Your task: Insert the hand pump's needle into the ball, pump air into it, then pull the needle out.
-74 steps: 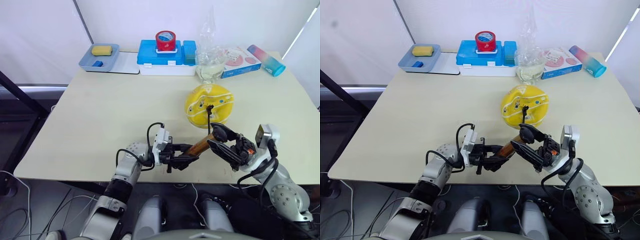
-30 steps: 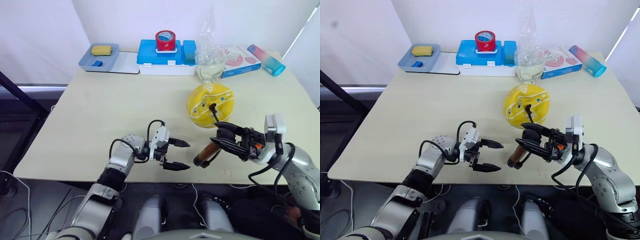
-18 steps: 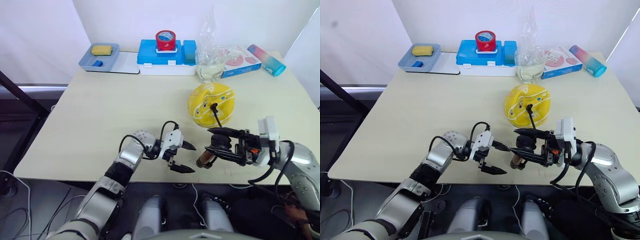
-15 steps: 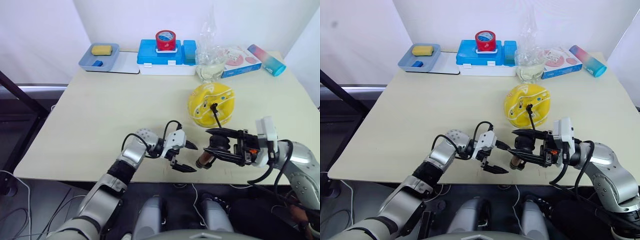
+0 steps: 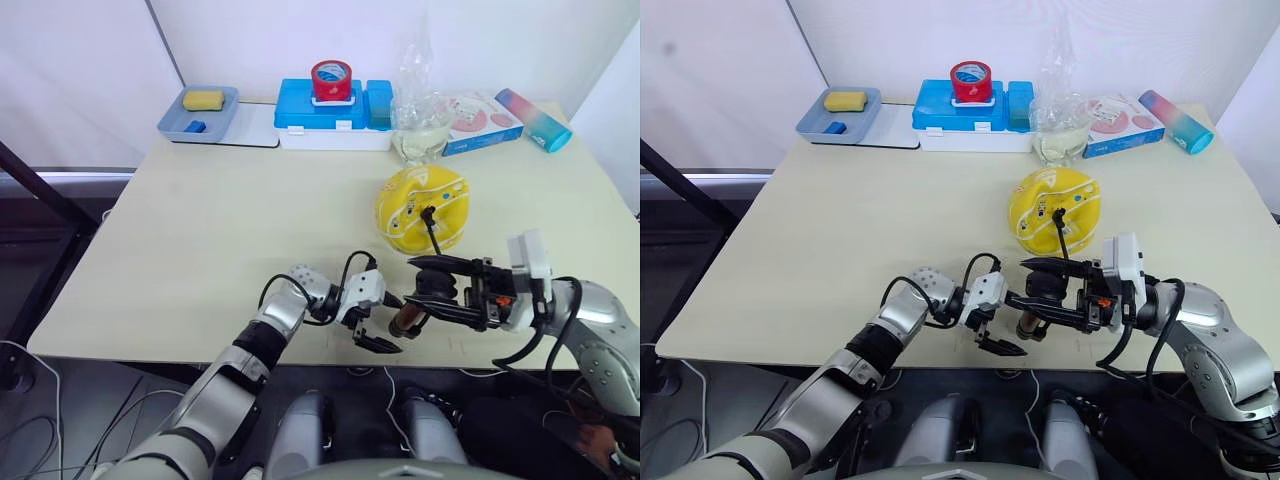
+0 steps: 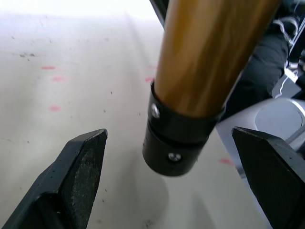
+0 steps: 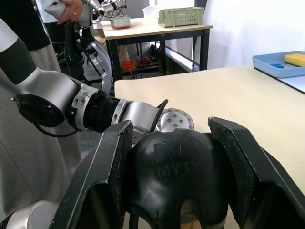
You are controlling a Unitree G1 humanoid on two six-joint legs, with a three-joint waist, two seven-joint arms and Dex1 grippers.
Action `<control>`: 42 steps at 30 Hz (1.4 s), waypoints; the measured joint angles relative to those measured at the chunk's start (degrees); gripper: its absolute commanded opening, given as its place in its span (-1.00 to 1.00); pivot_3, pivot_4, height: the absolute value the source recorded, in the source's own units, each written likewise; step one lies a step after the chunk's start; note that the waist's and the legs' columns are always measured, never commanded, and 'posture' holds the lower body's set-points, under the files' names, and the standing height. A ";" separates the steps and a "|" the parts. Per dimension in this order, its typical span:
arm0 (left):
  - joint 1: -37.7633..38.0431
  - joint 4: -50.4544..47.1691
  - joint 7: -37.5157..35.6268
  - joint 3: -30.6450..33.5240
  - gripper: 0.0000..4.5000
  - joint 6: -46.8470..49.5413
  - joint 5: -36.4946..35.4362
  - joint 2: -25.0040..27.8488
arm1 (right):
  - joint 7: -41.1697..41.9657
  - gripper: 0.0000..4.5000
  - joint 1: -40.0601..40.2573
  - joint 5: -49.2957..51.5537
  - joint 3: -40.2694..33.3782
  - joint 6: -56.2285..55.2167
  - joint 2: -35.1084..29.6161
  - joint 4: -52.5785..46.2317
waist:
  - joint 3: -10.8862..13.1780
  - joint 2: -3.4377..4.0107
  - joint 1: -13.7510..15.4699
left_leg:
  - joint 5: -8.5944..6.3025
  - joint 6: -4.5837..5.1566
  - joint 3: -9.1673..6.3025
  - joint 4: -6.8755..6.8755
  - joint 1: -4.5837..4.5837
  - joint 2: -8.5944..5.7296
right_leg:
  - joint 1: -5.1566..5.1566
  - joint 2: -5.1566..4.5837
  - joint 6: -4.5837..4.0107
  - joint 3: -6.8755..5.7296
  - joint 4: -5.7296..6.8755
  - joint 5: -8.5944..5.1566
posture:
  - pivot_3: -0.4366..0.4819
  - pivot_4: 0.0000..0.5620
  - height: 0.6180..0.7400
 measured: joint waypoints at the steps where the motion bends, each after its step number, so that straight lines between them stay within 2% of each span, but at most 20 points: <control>1: 0.00 0.00 -0.19 0.01 0.97 0.00 -0.01 0.01 | 0.00 -0.11 0.01 -0.01 0.00 0.00 0.00 0.00 | 0.00 0.00 0.00 | 0.00 0.00 0.00 0.00 0.00 0.00 | 0.00 0.00 0.00 0.00 0.00 0.00 | -0.05 -0.47 0.99; 2: 0.00 0.01 -0.29 0.03 0.97 0.00 -0.02 0.01 | -0.01 -0.11 0.01 -0.01 0.00 -0.01 0.00 0.00 | 0.00 0.00 0.01 | 0.00 0.00 0.00 0.00 0.00 0.00 | 0.00 0.00 0.00 0.00 0.00 0.00 | -0.05 -0.47 0.99; 3: -0.01 0.06 -0.43 0.06 0.69 -0.01 -0.02 0.00 | -0.01 -0.11 0.01 -0.01 0.00 -0.01 0.00 0.00 | 0.00 0.00 0.01 | 0.00 0.00 0.00 0.00 0.00 0.00 | 0.00 0.00 0.00 0.00 0.00 0.00 | -0.05 -0.47 0.99; 4: -0.01 0.17 -0.46 0.07 0.63 -0.03 -0.02 0.00 | -0.02 -0.11 0.02 -0.01 0.00 -0.01 0.00 0.00 | 0.00 0.00 0.01 | 0.00 0.00 0.00 0.00 0.00 0.00 | 0.00 0.00 0.00 0.00 0.00 0.00 | -0.05 -0.47 0.99; 5: -0.02 0.49 -0.50 0.07 0.46 -0.09 -0.02 -0.01 | -0.06 -0.11 0.02 -0.01 0.00 -0.01 0.01 0.00 | 0.00 0.00 0.00 | 0.00 0.00 0.00 0.00 0.00 0.00 | 0.00 0.00 0.00 0.00 0.00 0.00 | -0.05 -0.47 0.99; 6: -0.02 0.81 -0.53 0.07 0.20 -0.09 -0.02 -0.04 | -0.11 -0.11 0.01 0.00 0.00 -0.01 0.05 0.00 | 0.00 0.00 -0.01 | 0.00 0.00 0.00 0.00 0.00 0.00 | 0.00 0.00 0.00 0.00 0.00 0.00 | -0.05 -0.47 0.99; 8: -0.01 1.00 -0.57 0.07 -0.14 -0.10 -0.02 -0.10 | -0.16 -0.11 0.01 0.01 0.00 -0.01 0.11 0.00 | 0.00 0.00 0.01 | 0.00 0.00 0.00 0.00 0.00 0.00 | 0.00 0.00 0.00 0.00 0.00 0.00 | -0.05 -0.47 0.99; 9: -0.01 1.00 -0.62 0.06 -0.40 -0.17 0.00 -0.13 | -0.19 -0.11 0.01 0.01 0.00 -0.01 0.10 0.00 | 0.00 0.00 0.01 | 0.00 0.00 0.00 0.00 0.00 0.00 | 0.00 0.00 0.00 0.00 0.00 0.00 | -0.05 -0.47 0.99; 10: 0.04 1.00 -0.79 -0.07 -0.51 -0.50 0.07 -0.16 | -0.29 -0.11 0.01 0.14 -0.10 -0.01 0.10 0.07 | 0.00 0.00 0.01 | 0.00 0.00 0.00 0.00 0.00 0.00 | 0.00 0.00 0.00 0.00 0.00 0.00 | -0.05 -0.47 0.99; 20: 0.19 2.21 -0.32 -0.34 -0.51 -2.04 1.26 -1.52 | 0.69 -0.11 1.72 0.85 -1.36 -0.08 -1.15 0.08 | 0.00 0.00 0.08 | 0.00 0.01 0.00 0.00 -0.02 -0.02 | 0.01 -0.01 0.00 -0.01 -0.02 0.00 | -0.05 -0.47 0.99; 33: -1.50 8.45 5.33 -1.97 -0.51 -4.37 5.48 -9.36 | 6.81 -0.11 8.20 1.54 -10.29 -2.64 -4.76 3.93 | 0.01 -0.02 0.07 | 0.00 0.01 -0.03 0.01 -0.01 -0.02 | 0.01 0.00 0.00 -0.02 -0.01 0.00 | -0.05 -0.47 0.99; 42: -3.47 15.27 10.09 -2.32 -0.51 -7.24 6.94 -13.87 | 8.81 -0.11 12.02 1.97 -15.01 -5.06 -4.93 7.86 | 0.01 -0.02 0.06 | 0.00 0.02 -0.04 0.01 0.00 -0.02 | 0.01 0.01 0.01 -0.02 0.00 0.00 | -0.05 -0.47 0.99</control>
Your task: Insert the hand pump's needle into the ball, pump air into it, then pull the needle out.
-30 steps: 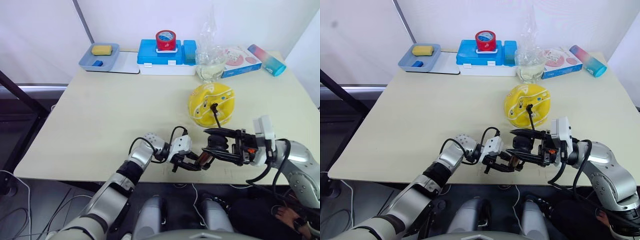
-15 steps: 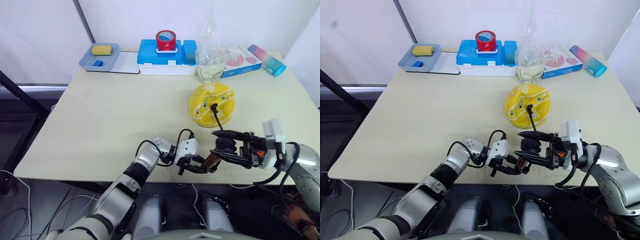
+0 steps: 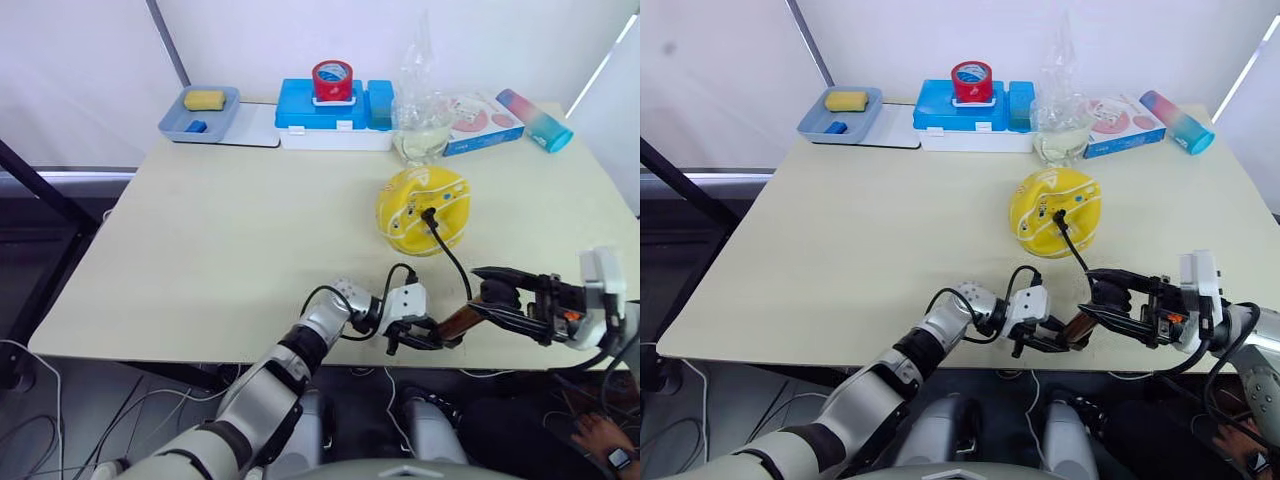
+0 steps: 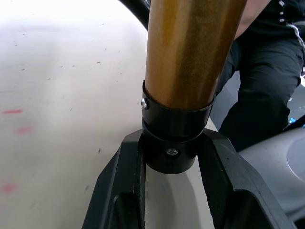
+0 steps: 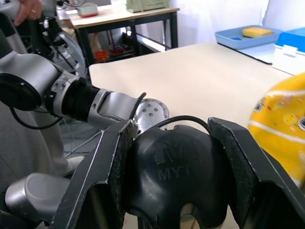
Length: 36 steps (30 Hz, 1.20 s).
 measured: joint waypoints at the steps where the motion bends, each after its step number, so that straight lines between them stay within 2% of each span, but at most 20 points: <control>1: -0.35 0.84 0.68 0.00 -0.51 -0.42 0.30 -0.38 | -0.12 -0.11 0.26 0.04 -0.48 0.02 0.00 0.32 | 0.00 0.00 0.02 | 0.00 0.00 -0.01 0.00 0.00 0.00 | 0.00 0.00 0.00 0.00 0.00 0.00 | -0.05 -0.47 0.99; 4: -2.85 4.19 3.69 -0.12 -0.51 -1.72 2.37 -1.24 | -1.99 -0.11 0.47 -0.22 -1.32 0.40 0.01 1.04 | 0.00 -0.01 0.06 | 0.00 0.00 0.00 0.00 0.00 -0.02 | 0.01 -0.01 0.00 0.00 -0.01 0.00 | -0.05 -0.47 0.99; 9: -3.45 7.19 4.74 0.00 -0.51 -3.61 3.13 -2.56 | -5.75 -0.11 1.15 1.36 -2.30 3.48 -0.19 -1.09 | 0.00 -0.01 0.15 | 0.00 0.00 -0.01 0.00 -0.02 -0.01 | 0.01 -0.02 0.00 -0.01 -0.02 0.00 | -0.05 -0.47 0.99; 20: -4.43 11.47 3.93 1.21 -0.51 -5.47 3.23 -3.96 | -15.63 -0.11 1.32 15.24 -11.90 14.73 -4.22 -9.83 | 0.00 -0.02 0.22 | -0.01 0.01 -0.04 0.00 -0.02 -0.02 | 0.03 -0.04 0.00 -0.04 -0.03 0.00 | -0.05 -0.47 0.99; 23: -4.43 12.09 3.51 1.55 -0.51 -5.87 3.30 -4.20 | -17.25 -0.11 0.82 22.06 -17.43 18.50 -7.99 -9.93 | -0.01 -0.03 0.23 | -0.01 0.01 -0.04 0.00 -0.01 -0.02 | 0.05 -0.05 0.00 -0.04 -0.04 0.00 | -0.05 -0.47 0.99; 28: -4.41 12.86 3.39 1.75 -0.51 -6.94 3.46 -4.42 | -19.71 -0.11 -0.53 28.76 -21.96 23.02 -12.50 -9.90 | -0.02 -0.03 0.25 | -0.01 0.01 -0.06 0.00 -0.02 -0.02 | 0.05 -0.06 0.00 -0.06 -0.04 0.00 | -0.05 -0.47 0.99; 36: -4.36 13.21 2.94 1.87 -0.51 -7.82 3.69 -4.59 | -19.96 -0.11 -3.80 30.54 -23.73 26.58 -16.93 -8.88 | 0.00 -0.07 0.15 | -0.01 0.02 -0.07 0.00 -0.04 -0.02 | 0.04 -0.06 0.00 -0.07 -0.05 0.00 | -0.05 -0.47 0.99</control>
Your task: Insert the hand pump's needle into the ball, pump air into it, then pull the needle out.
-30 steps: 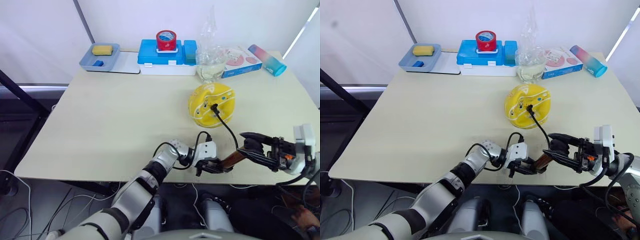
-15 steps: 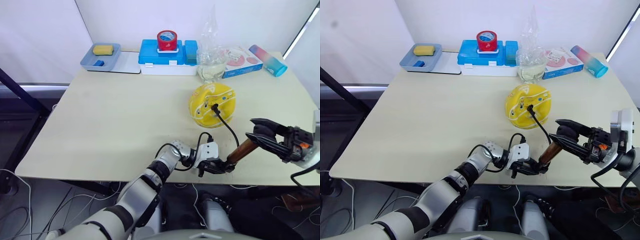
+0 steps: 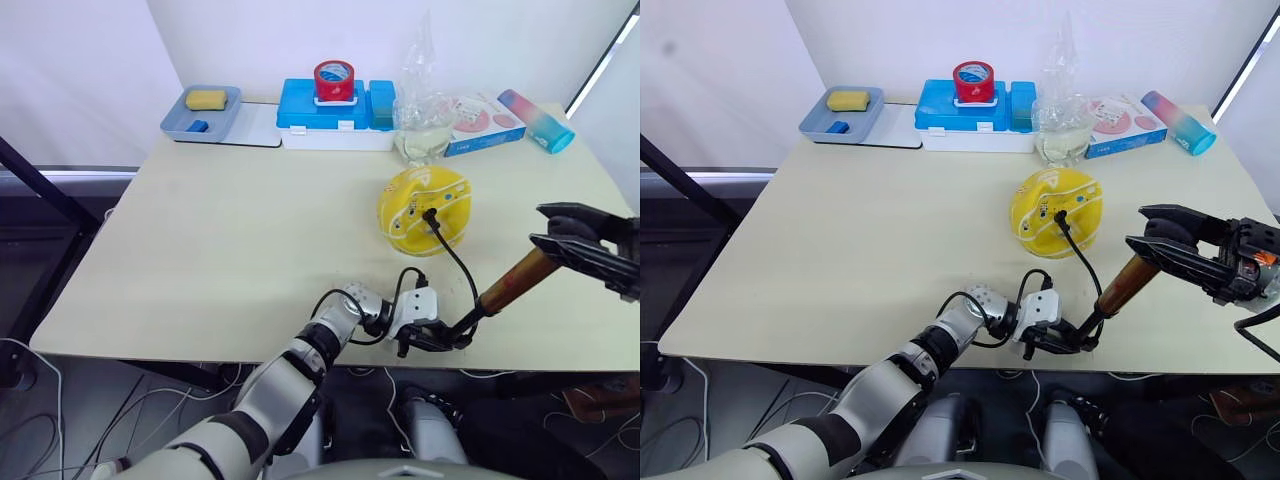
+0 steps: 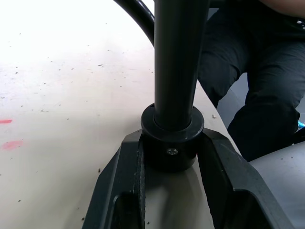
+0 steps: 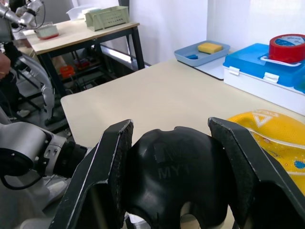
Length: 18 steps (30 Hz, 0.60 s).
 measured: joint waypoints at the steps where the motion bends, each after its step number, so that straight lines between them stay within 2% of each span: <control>1: 0.00 0.04 -0.01 0.00 -0.51 -0.09 0.02 0.01 | -0.14 -0.11 -0.56 0.27 -0.17 0.32 -0.47 0.14 | 0.00 0.00 0.00 | 0.00 0.00 0.00 0.00 -0.01 0.00 | 0.00 0.00 0.00 0.00 0.00 0.00 | -0.05 -0.47 0.99; 7: -0.18 0.70 0.05 0.04 -0.51 -0.46 0.30 -0.10 | 1.13 -0.11 -1.06 -0.66 -0.24 1.17 -1.64 0.67 | -0.03 -0.05 0.02 | 0.00 0.00 -0.01 0.00 0.01 0.00 | 0.02 0.00 0.00 0.00 -0.01 0.00 | -0.05 -0.47 0.99; 10: -0.45 1.58 0.25 0.05 -0.51 -0.52 0.71 -0.19 | 2.71 -0.11 0.70 -3.31 0.74 -1.20 0.55 0.44 | -0.29 -0.41 -0.01 | 0.00 0.00 -0.07 0.00 0.07 0.03 | 0.05 0.03 0.00 -0.06 -0.03 -0.01 | -0.05 -0.47 0.99; 13: -0.47 1.89 0.34 0.11 -0.51 -0.52 1.21 -0.13 | 4.04 -0.11 2.62 -8.18 5.73 -4.77 4.20 -0.41 | -0.59 -0.79 -0.15 | -0.01 -0.01 -0.13 0.00 0.12 0.07 | 0.11 0.03 -0.04 -0.12 -0.04 -0.03 | -0.05 -0.47 0.99; 18: -0.47 1.92 0.16 0.27 -0.51 -0.65 1.32 -0.05 | 6.00 -0.11 4.98 -18.95 15.85 -12.62 9.66 0.59 | -0.63 -0.75 -0.16 | -0.01 -0.01 -0.14 0.00 0.11 0.06 | 0.10 0.03 -0.05 -0.14 -0.03 -0.04 | -0.05 -0.47 0.99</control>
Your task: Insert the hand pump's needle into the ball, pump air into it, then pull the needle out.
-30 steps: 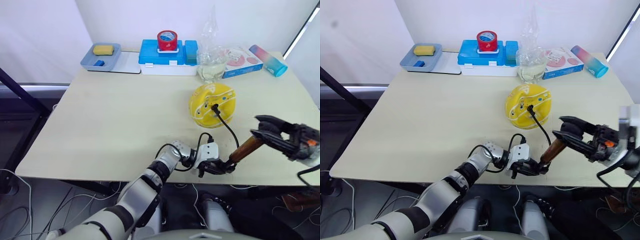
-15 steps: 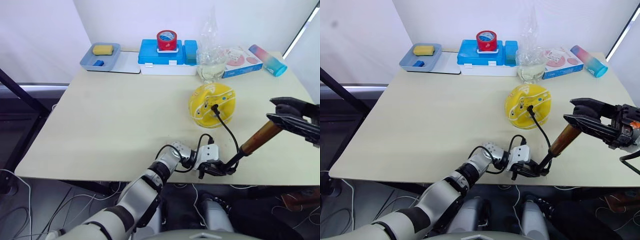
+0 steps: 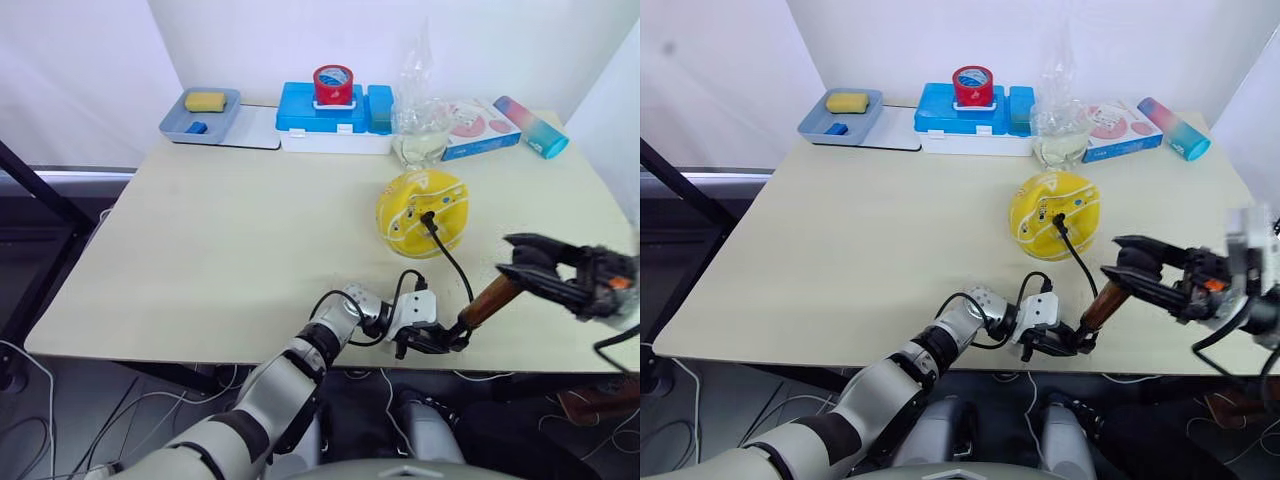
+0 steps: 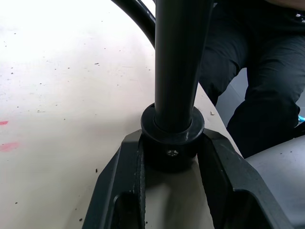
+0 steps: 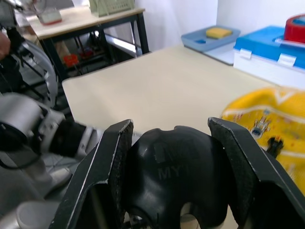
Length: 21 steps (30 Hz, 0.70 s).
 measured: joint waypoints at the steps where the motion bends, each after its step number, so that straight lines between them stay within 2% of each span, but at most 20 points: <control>1: 0.00 0.00 0.00 0.04 -0.51 0.00 0.02 -0.01 | 0.18 -0.11 0.16 -1.82 1.59 -1.35 0.96 0.46 | 0.00 0.00 0.01 | 0.00 0.00 0.00 0.00 0.00 0.00 | 0.00 0.00 0.00 0.00 0.01 0.00 | -0.05 -0.47 0.99; 6: 0.00 0.00 -0.10 0.09 -0.51 -0.37 0.23 0.55 | 1.44 -0.11 1.39 -10.89 9.07 -9.19 5.01 4.46 | -0.01 0.01 -0.01 | 0.00 0.00 -0.01 0.00 0.00 0.00 | 0.00 0.00 -0.01 -0.03 0.00 0.00 | -0.05 -0.47 0.99; 10: 0.01 -0.03 -0.13 0.12 -0.51 -0.68 0.52 0.97 | 3.42 -0.11 1.09 -13.82 11.65 -14.31 6.25 6.10 | -0.07 0.07 -0.09 | 0.00 0.00 -0.02 0.00 0.01 0.02 | 0.00 0.02 -0.01 -0.04 0.01 -0.01 | -0.05 -0.47 0.99; 18: 0.00 0.09 -1.14 0.59 -0.52 -1.40 0.45 1.55 | 3.70 -0.11 0.09 -10.72 10.10 -9.51 2.99 4.92 | -0.04 0.12 -0.14 | 0.00 -0.01 -0.01 0.00 -0.03 0.04 | -0.07 0.02 -0.07 -0.05 0.03 -0.03 | -0.05 -0.47 0.99; 21: -0.01 0.31 -1.10 0.67 -0.52 -2.00 0.45 1.77 | 2.92 -0.11 -0.99 -5.60 5.61 -4.90 -0.08 2.55 | 0.00 0.23 -0.04 | 0.00 -0.01 -0.01 0.00 -0.07 0.01 | -0.08 -0.01 -0.07 -0.05 0.02 -0.03 | -0.05 -0.47 0.99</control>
